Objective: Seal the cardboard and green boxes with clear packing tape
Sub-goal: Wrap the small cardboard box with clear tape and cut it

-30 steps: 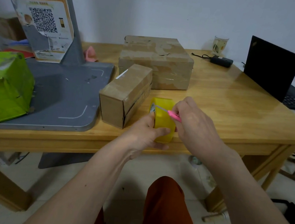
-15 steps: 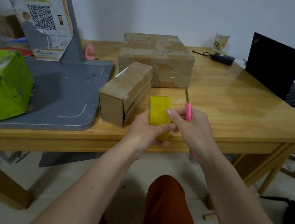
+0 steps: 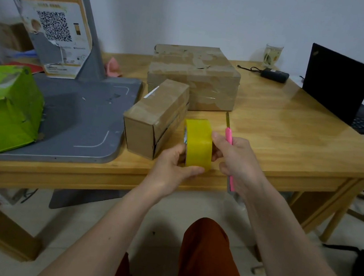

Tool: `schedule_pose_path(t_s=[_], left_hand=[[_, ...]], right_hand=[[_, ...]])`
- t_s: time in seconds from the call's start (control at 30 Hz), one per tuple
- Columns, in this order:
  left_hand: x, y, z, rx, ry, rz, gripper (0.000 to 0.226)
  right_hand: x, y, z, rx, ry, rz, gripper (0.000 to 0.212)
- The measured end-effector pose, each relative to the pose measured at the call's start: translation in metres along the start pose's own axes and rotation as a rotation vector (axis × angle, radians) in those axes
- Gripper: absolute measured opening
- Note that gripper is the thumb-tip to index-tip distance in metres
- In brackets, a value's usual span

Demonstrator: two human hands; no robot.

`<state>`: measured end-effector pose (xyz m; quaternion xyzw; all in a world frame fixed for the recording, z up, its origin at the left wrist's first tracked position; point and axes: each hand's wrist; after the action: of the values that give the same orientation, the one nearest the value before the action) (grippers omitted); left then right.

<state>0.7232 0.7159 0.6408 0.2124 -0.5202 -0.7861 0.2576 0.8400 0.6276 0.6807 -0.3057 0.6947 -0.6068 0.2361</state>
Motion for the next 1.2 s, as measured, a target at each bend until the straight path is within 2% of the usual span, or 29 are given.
schedule_pose_path(t_s=[0.27,0.4,0.5,0.6,0.9,1.0,1.1,1.2], left_hand=[[-0.001,-0.004,0.004,-0.091,-0.034,-0.091,0.043],[-0.004,-0.007,0.008,-0.121,-0.035,-0.111,0.042],[-0.004,-0.008,0.007,-0.197,-0.02,-0.123,0.044],[-0.006,-0.01,0.007,-0.317,0.025,-0.154,0.041],[-0.005,-0.007,0.008,-0.408,0.037,-0.13,0.041],[-0.006,-0.008,0.008,-0.378,0.033,-0.116,0.041],[-0.007,-0.008,0.008,-0.39,0.024,-0.114,0.043],[-0.005,-0.007,0.006,-0.407,0.015,-0.122,0.042]], right_hand=[[0.003,-0.001,-0.001,-0.024,-0.008,-0.013,0.041],[0.004,0.0,0.003,-0.114,-0.077,-0.105,0.027],[0.004,-0.004,0.002,-0.169,-0.055,-0.165,0.013],[0.003,-0.004,0.0,-0.185,-0.022,-0.174,0.008],[0.0,0.001,0.003,-0.28,-0.043,-0.178,0.021],[0.001,0.001,0.007,-0.363,-0.111,-0.204,0.014],[0.001,0.002,0.008,-0.336,-0.104,-0.194,0.006],[0.002,0.002,0.006,-0.285,-0.054,-0.159,0.016]])
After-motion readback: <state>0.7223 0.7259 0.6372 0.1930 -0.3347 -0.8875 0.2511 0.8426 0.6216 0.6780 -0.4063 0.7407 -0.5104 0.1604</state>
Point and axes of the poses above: each hand's wrist, its own x-axis away from the middle knuckle, its own z-axis out of the back of the hand, y = z × x, and after that the axes turned 15 degrees about -x, right-handed
